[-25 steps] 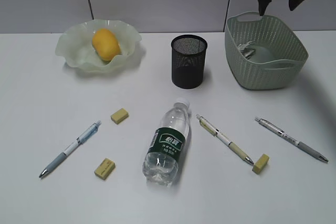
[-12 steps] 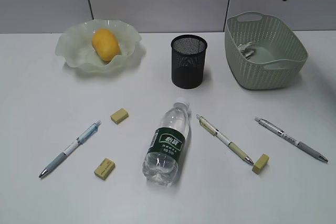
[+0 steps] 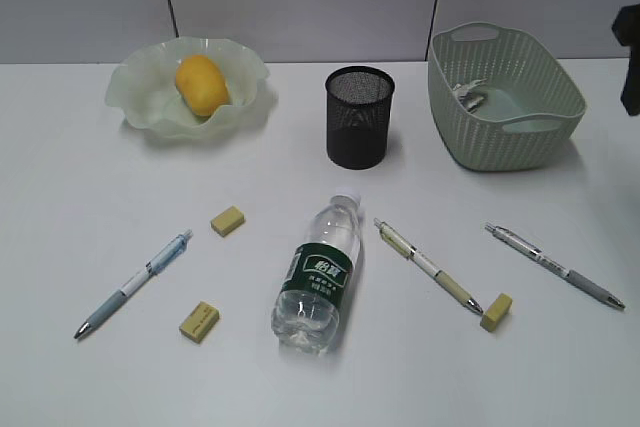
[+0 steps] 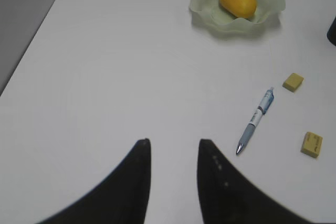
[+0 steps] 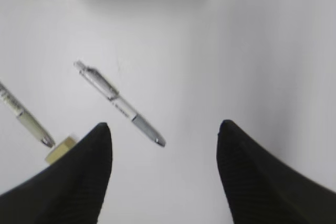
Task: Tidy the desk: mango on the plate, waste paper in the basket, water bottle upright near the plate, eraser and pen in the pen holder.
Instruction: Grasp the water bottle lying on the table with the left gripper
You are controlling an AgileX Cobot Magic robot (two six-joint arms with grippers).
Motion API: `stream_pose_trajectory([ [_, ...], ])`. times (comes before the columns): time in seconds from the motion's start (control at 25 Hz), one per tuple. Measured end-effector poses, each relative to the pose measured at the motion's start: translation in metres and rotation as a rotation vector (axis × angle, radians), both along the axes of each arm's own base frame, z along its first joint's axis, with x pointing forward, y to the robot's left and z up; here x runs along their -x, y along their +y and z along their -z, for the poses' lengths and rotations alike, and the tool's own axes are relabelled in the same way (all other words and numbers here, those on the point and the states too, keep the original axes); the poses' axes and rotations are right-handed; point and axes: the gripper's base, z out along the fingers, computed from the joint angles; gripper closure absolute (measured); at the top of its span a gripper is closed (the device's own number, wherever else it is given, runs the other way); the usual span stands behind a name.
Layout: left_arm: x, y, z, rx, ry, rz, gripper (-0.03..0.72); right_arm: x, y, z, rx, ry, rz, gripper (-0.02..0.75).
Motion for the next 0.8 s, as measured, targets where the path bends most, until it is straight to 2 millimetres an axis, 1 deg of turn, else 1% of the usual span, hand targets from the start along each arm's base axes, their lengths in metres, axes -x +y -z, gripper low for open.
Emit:
stream_pose_trajectory([
  [0.04,0.0,0.0,0.0,0.0,0.0,0.0,0.452,0.01,0.0,0.002,-0.013,0.018,0.001,0.239],
  [0.2,0.0,0.0,0.0,0.0,0.0,0.0,0.452,0.054,0.003,-0.005,-0.098,0.03,0.012,0.239],
  [0.36,0.0,0.0,0.0,0.0,0.0,0.0,0.452,0.095,0.001,-0.013,-0.126,0.005,0.013,0.239],
  [0.4,0.0,0.0,0.0,0.0,0.0,0.0,0.452,0.107,0.0,-0.017,-0.127,-0.01,0.011,0.239],
  [0.48,0.0,0.0,0.0,0.0,0.0,0.0,0.452,0.127,-0.002,-0.022,-0.125,-0.041,-0.002,0.239],
  [0.8,0.0,0.0,0.0,0.0,0.0,0.0,0.452,0.199,-0.011,-0.041,-0.099,-0.214,-0.058,0.24],
])
